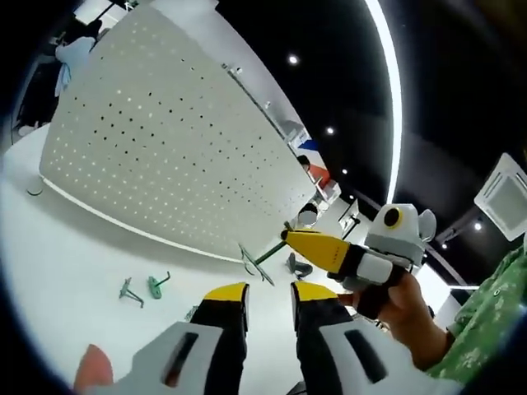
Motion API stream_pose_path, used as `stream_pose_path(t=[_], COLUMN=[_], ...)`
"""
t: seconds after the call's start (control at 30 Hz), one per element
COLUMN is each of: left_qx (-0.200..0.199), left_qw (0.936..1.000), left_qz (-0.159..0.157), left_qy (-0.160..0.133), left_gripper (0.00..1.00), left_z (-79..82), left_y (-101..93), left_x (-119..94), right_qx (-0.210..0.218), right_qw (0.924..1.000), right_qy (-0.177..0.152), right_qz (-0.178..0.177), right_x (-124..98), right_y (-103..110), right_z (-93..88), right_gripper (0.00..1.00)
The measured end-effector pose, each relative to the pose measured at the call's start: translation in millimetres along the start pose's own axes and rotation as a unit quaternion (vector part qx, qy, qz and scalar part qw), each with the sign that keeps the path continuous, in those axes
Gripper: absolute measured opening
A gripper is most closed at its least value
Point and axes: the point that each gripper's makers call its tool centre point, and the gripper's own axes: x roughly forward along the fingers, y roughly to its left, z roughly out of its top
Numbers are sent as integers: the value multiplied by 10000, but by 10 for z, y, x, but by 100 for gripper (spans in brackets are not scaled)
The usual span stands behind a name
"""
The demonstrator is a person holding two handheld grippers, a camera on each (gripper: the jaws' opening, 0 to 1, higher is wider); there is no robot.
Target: Insert the hook assembly into the mounting plate slot until the hook locks in place.
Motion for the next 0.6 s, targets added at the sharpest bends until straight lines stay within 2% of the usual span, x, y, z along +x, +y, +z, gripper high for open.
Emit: stream_pose_path(t=[0.1,0.4,0.6], left_qx=[-34,-183,-60], left_qw=[10000,9998,9999], left_qz=[-5,11,84], left_qy=[12,-46,-84], left_gripper=[14,10,7], left_z=[-8,4,11], left_y=[-1,22,41], left_x=[-3,-23,-36], right_qx=[-20,-43,-50], right_qw=[10000,10000,9999], right_qy=[-5,-47,-37], right_qz=[26,70,92], right_x=[-3,-18,-32], right_y=[28,91,129], right_z=[-1,-12,-32], right_gripper=[1,1,1])
